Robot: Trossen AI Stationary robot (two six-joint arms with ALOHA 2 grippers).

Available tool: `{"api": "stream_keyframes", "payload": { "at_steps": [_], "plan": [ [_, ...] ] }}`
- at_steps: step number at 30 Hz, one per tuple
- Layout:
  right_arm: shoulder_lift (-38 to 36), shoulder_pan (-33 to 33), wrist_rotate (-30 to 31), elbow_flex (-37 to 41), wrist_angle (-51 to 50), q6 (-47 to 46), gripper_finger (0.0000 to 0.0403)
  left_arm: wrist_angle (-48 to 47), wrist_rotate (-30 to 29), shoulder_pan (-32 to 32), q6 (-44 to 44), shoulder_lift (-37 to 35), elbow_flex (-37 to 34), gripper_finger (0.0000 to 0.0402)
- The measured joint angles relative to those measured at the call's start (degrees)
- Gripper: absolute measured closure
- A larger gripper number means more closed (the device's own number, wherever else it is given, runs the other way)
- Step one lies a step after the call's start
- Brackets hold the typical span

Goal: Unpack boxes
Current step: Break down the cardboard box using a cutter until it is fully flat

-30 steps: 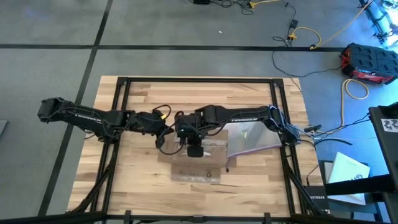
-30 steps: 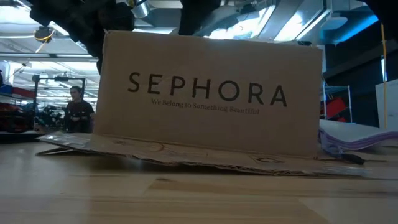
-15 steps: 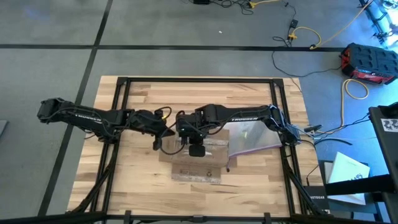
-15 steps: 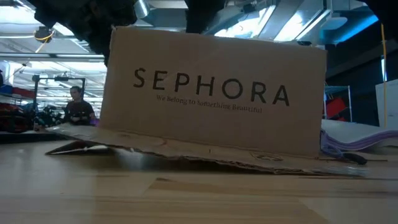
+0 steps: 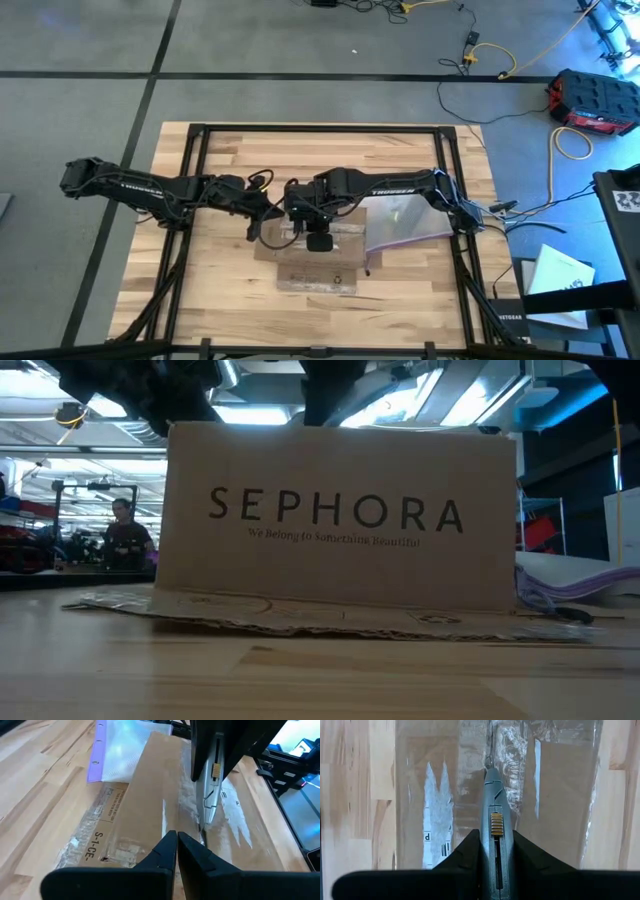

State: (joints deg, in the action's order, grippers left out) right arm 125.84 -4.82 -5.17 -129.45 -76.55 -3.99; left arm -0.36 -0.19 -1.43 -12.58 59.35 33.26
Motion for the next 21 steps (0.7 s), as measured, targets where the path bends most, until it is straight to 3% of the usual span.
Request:
{"api": "stream_keyframes", "payload": {
  "at_steps": [11,21],
  "plan": [
    [0.0,0.0,-1.0,0.0,-2.9,-0.3,0.0348,8.2,0.0,0.0,-3.9,0.0,0.0,0.0402],
    [0.0,0.0,-0.7,0.0,-5.2,-0.3,0.0348,9.2,0.0,0.0,-3.4,0.0,0.0,0.0402]
  ]
}}
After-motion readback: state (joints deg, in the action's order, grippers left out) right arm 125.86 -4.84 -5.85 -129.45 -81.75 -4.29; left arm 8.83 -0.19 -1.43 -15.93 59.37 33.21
